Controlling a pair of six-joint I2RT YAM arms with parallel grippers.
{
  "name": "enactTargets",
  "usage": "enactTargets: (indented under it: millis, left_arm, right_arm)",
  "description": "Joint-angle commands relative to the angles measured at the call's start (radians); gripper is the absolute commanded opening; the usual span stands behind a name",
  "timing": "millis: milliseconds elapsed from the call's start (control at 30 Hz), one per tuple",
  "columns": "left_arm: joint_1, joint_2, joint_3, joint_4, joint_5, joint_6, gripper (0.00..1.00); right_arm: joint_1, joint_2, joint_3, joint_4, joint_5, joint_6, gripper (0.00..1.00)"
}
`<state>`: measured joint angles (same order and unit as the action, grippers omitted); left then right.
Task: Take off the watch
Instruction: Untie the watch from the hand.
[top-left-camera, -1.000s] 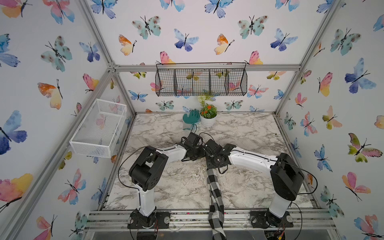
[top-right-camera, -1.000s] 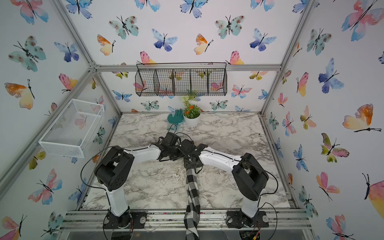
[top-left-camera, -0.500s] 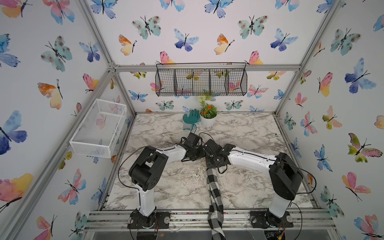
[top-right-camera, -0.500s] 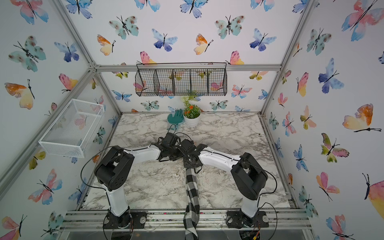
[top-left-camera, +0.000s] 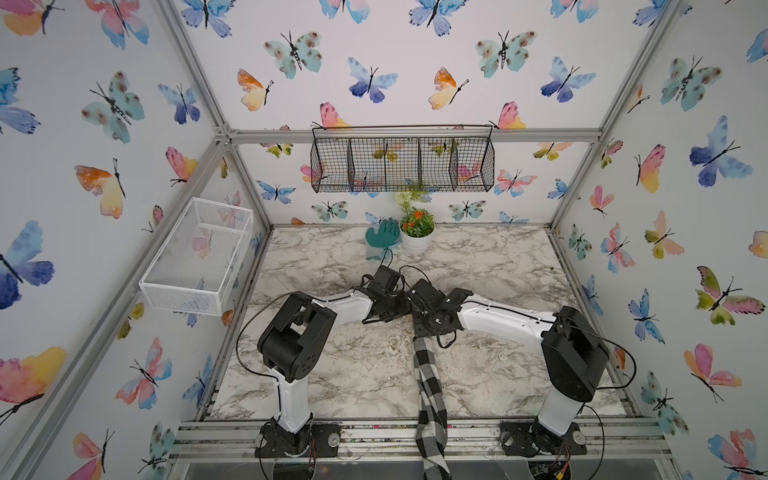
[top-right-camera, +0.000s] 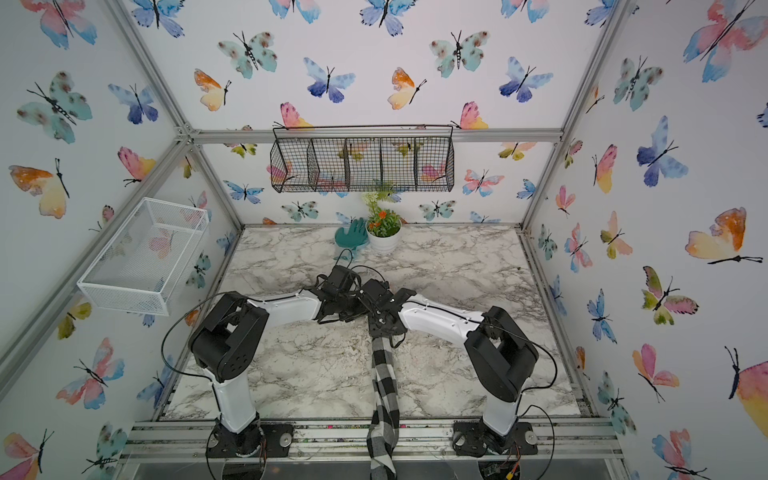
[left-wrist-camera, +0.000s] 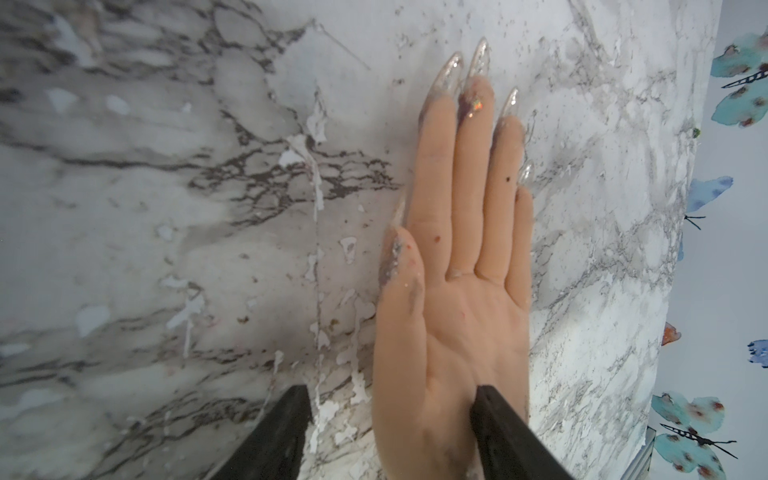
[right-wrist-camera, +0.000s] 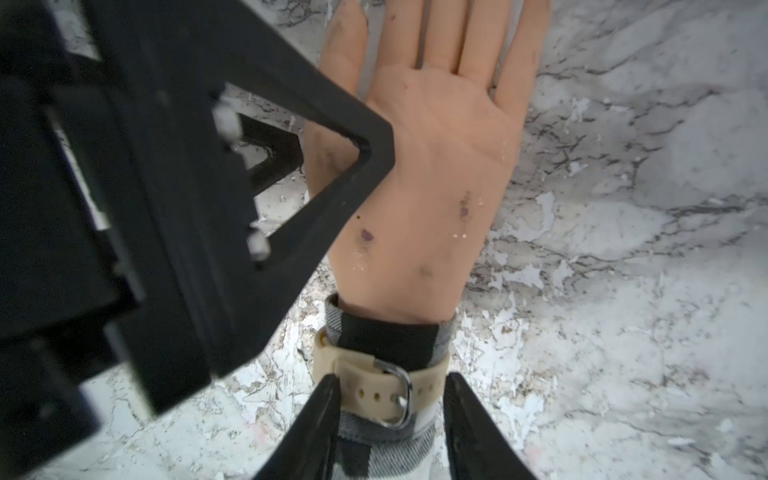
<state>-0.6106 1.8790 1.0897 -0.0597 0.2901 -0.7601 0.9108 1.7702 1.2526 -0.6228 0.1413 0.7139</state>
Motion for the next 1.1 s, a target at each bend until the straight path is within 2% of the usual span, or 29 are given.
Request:
enactTargets:
  millis: [0,567,1067]
  left_arm:
    - [-0.005,0.017,-0.024,-0.052,0.009,0.005,0.65]
    - [-0.005,0.017,-0.017,-0.052,0.009,0.004,0.64]
    - [-0.005,0.015,-0.017,-0.051,0.014,0.000,0.64]
  right_arm:
    - [0.005,-0.032,0.045,-0.052,0.014,-0.010,0.41]
    - [0.007,0.025,0.058,-0.011,-0.055,-0.034,0.30]
    - [0.007,0.050,0.003,-0.008,-0.037,-0.028,0.33]
